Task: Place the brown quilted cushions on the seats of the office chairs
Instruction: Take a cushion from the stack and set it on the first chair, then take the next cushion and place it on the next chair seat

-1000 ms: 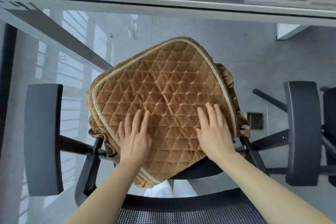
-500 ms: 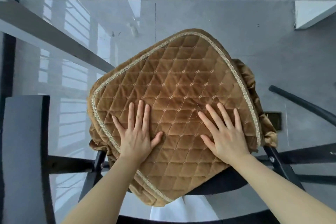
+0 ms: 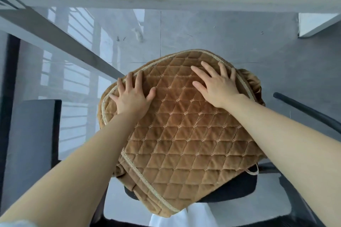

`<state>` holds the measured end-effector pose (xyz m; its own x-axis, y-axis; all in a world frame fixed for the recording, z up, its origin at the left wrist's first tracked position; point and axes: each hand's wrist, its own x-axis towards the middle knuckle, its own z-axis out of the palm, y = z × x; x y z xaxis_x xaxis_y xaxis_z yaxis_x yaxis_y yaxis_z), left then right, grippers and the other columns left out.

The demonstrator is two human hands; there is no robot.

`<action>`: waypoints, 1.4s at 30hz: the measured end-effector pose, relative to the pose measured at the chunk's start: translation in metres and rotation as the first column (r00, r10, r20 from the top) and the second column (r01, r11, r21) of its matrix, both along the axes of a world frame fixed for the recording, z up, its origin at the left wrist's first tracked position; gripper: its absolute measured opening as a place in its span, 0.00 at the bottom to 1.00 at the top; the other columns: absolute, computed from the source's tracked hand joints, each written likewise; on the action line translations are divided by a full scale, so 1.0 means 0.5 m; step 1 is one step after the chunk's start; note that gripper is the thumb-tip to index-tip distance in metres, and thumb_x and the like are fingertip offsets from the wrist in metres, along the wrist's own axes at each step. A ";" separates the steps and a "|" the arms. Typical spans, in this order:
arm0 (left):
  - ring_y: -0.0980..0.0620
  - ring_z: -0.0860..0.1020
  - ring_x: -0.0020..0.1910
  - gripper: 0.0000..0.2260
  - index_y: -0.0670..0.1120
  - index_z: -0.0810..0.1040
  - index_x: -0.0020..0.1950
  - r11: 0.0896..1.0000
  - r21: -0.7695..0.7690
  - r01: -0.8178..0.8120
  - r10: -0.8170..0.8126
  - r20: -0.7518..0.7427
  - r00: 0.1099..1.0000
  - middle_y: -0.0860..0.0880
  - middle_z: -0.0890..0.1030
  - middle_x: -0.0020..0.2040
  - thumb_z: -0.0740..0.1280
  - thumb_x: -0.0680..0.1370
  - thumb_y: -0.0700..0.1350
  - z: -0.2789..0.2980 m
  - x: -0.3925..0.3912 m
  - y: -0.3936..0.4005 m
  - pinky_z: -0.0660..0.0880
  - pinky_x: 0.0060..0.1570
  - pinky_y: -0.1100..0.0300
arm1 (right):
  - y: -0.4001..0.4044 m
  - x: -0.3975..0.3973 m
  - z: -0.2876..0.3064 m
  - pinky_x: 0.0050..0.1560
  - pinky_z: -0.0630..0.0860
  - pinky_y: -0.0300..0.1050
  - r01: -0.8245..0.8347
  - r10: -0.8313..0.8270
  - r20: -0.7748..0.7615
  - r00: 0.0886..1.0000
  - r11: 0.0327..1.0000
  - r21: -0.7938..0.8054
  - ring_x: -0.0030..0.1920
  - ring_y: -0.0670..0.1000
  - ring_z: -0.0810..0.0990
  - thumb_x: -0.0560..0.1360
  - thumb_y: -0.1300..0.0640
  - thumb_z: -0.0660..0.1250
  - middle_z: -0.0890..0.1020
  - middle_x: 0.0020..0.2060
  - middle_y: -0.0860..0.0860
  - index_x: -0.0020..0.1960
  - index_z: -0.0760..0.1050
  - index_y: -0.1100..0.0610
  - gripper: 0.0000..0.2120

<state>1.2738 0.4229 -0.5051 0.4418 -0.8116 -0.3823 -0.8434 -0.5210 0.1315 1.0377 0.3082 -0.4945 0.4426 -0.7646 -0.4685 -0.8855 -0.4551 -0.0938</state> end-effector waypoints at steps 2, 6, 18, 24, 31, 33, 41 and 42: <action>0.40 0.56 0.76 0.33 0.58 0.54 0.78 1.000 0.012 0.007 -0.008 0.015 1.000 0.49 0.59 0.77 0.49 0.75 0.70 0.002 0.003 0.001 0.61 0.63 0.28 | 0.008 -0.004 0.003 0.72 0.43 0.71 0.001 -0.001 -0.021 1.000 1.000 -0.001 0.77 0.63 0.46 0.78 0.33 0.40 0.47 0.79 0.42 0.76 0.43 0.33 0.27; 0.41 0.50 0.78 0.32 0.59 0.48 0.79 0.996 0.076 0.046 -0.045 -0.015 0.999 0.51 0.52 0.80 0.51 0.78 0.67 0.022 0.010 0.007 0.57 0.66 0.28 | 0.024 -0.007 0.030 0.73 0.45 0.68 0.021 -0.018 -0.056 0.998 0.999 0.047 0.78 0.62 0.42 0.80 0.38 0.46 0.43 0.79 0.45 0.77 0.41 0.38 0.28; 0.55 0.81 0.38 0.26 0.54 0.63 0.77 0.982 0.115 0.153 -0.090 -0.430 0.898 0.51 0.79 0.57 0.59 0.78 0.41 0.330 -0.152 0.156 0.75 0.31 0.63 | 0.310 -0.108 0.377 0.73 0.60 0.49 0.448 -0.570 0.284 0.771 0.802 0.395 0.75 0.51 0.61 0.81 0.44 0.54 0.64 0.75 0.52 0.77 0.57 0.55 0.28; 0.52 0.81 0.39 0.21 0.55 0.70 0.72 0.971 0.010 0.237 -0.191 -0.563 0.804 0.53 0.83 0.52 0.61 0.79 0.43 0.566 -0.289 0.260 0.79 0.44 0.58 | 0.484 -0.233 0.601 0.69 0.61 0.41 0.549 -0.651 0.437 0.620 0.758 0.351 0.72 0.47 0.65 0.82 0.47 0.55 0.68 0.73 0.48 0.75 0.62 0.51 0.23; 0.60 0.80 0.56 0.18 0.52 0.73 0.70 0.881 -0.093 0.464 -0.429 -0.570 0.700 0.57 0.82 0.59 0.62 0.80 0.42 0.747 -0.505 0.403 0.73 0.56 0.69 | 0.710 -0.460 0.748 0.64 0.63 0.34 0.725 -0.731 0.537 0.421 0.627 0.286 0.67 0.46 0.71 0.81 0.52 0.59 0.74 0.66 0.46 0.72 0.67 0.52 0.20; 0.58 0.82 0.51 0.16 0.52 0.75 0.67 0.861 -0.122 0.493 -0.471 -0.556 0.685 0.58 0.83 0.56 0.62 0.80 0.42 0.781 -0.575 0.434 0.75 0.52 0.66 | 0.784 -0.535 0.772 0.63 0.66 0.35 0.747 -0.743 0.540 0.395 0.602 0.283 0.65 0.47 0.73 0.80 0.54 0.61 0.76 0.63 0.46 0.72 0.67 0.54 0.20; 0.58 0.81 0.50 0.13 0.47 0.79 0.62 0.778 -0.245 0.579 -0.609 -0.520 0.598 0.57 0.83 0.49 0.65 0.79 0.38 0.866 -0.942 0.548 0.76 0.55 0.61 | 1.091 -0.879 0.838 0.59 0.64 0.31 0.913 -0.841 0.513 0.174 0.333 0.236 0.60 0.52 0.77 0.79 0.51 0.61 0.79 0.58 0.50 0.66 0.73 0.59 0.19; 0.58 0.81 0.49 0.12 0.47 0.79 0.61 0.748 -0.247 0.616 -0.637 -0.528 0.562 0.58 0.83 0.49 0.65 0.79 0.38 0.873 -0.995 0.564 0.76 0.55 0.62 | 1.119 -0.918 0.845 0.58 0.65 0.32 0.927 -0.849 0.508 0.144 0.296 0.232 0.60 0.52 0.77 0.79 0.54 0.62 0.79 0.57 0.49 0.66 0.73 0.59 0.17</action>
<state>0.7764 0.7047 -0.0688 -0.4628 -0.8174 -0.3431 -0.7218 0.1228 0.6811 0.5787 0.8675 -0.0717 -0.4822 -0.8072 -0.3406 -0.5168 0.5760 -0.6334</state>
